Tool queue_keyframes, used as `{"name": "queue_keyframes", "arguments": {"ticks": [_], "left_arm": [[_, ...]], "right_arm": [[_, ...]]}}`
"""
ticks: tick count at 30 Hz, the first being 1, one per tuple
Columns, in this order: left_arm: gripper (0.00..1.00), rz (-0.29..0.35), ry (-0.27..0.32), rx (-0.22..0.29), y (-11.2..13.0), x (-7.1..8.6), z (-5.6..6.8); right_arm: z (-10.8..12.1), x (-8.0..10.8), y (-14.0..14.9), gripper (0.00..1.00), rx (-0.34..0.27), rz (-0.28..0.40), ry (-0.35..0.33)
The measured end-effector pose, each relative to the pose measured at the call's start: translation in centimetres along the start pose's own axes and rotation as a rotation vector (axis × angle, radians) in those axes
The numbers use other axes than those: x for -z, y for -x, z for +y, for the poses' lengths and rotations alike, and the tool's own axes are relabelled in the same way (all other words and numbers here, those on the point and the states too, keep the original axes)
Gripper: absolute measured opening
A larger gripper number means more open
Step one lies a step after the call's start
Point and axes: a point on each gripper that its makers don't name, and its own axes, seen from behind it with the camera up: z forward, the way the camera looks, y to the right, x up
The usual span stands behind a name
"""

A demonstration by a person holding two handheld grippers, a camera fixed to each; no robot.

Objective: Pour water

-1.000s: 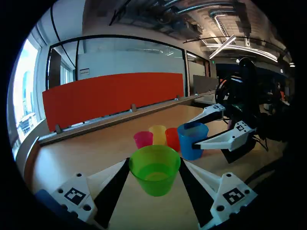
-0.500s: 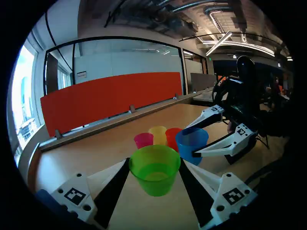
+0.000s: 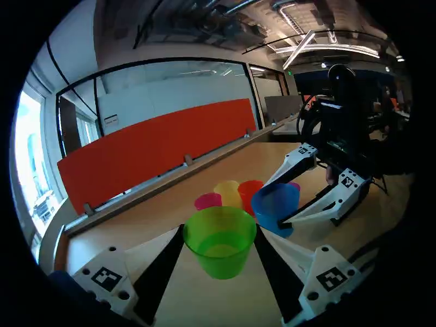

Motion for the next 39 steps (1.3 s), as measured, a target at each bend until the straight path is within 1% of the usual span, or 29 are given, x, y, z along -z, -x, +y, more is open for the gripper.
{"name": "queue_keyframes", "arguments": {"ticks": [9, 15, 26, 33, 39], "left_arm": [[0.88, 0.009, -0.016, -0.103, -1.2, -0.1, -0.5], [0.88, 0.016, -0.018, -0.136, -1.6, 0.0, -0.4], [0.88, 0.022, -0.026, -0.238, -2.3, 0.1, -0.4], [0.88, 0.027, -0.028, -0.284, -3.0, -0.1, -0.2], [0.88, 0.028, -0.032, -0.335, -3.5, -0.1, 0.0]], "right_arm": [[-0.8, -0.1, -0.1, 0.95, 0.005, -0.002, -0.021], [-1.2, -0.2, 0.2, 0.95, 0.005, -0.006, -0.034], [-2.2, -0.4, 0.3, 0.95, 0.006, -0.012, -0.059], [-2.7, -0.5, 0.3, 0.95, 0.005, -0.012, -0.07], [-2.9, -0.6, 0.2, 0.94, 0.002, -0.008, -0.076]]}}
